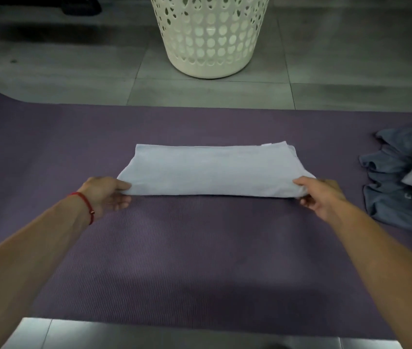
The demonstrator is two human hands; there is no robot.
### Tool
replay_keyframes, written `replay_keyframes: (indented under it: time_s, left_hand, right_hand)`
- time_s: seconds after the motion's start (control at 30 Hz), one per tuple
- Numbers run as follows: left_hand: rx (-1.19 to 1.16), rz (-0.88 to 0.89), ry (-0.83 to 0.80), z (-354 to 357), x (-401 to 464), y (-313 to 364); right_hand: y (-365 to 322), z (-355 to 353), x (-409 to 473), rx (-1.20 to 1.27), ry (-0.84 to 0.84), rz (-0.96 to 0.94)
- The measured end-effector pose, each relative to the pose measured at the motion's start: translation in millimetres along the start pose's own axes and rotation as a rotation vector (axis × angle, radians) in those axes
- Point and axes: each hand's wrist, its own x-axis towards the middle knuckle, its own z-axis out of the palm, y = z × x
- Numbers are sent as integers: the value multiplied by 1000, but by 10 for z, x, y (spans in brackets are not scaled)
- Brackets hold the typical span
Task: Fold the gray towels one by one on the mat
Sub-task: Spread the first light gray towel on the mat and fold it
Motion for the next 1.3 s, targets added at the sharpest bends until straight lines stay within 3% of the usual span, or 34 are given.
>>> replay_keyframes:
  time_s: [0.17,0.23,0.33,0.4,0.47,0.53,0.7,0.83,0.97,1.13,1.17,1.3]
  left_hand:
    - [180,-82,-94,-200,-386,-675]
    - [304,-14,-63,-232,-396,-920]
    - [688,205,150,-120,-370,-962]
    - [839,544,224,201,-561,-874]
    - [790,857,32,688,-843,-738]
    - [811,991,-198,1233,-943,-673]
    - [1324,1203,-397,2400,-748,-591]
    - [1649,1151,-493,2637,-465,-441]
    - [1517,1203,-557,2491,-417,-477]
    - [1149,1346,-432,1889,-708,-894]
    - [987,1298,-391,1745,-805,-983]
    - [400,751,-247,1234,-1024,-1044]
  right_hand:
    - [718,-271,-477,-178,-7,86]
    - [883,-298,-550,-251,3,39]
    - [832,-301,-574,-315,-27,19]
    - [725,-295,-581,-366,-64,26]
    - [638,-269,-556,-442,-33,-2]
    - [603,-218,-517,-504,21,-49]
    - [624,-148,-437,-556,67,-144]
    - [620,-233,-411,-383,-32,-172]
    - [402,-207,-520,-334,-155,-278]
    - [-2,155,-919,-474,-286,-414]
    - [-78,255,-1016,-529,-299,-454]
    - [-211,790,-1389,-815,-306,-652]
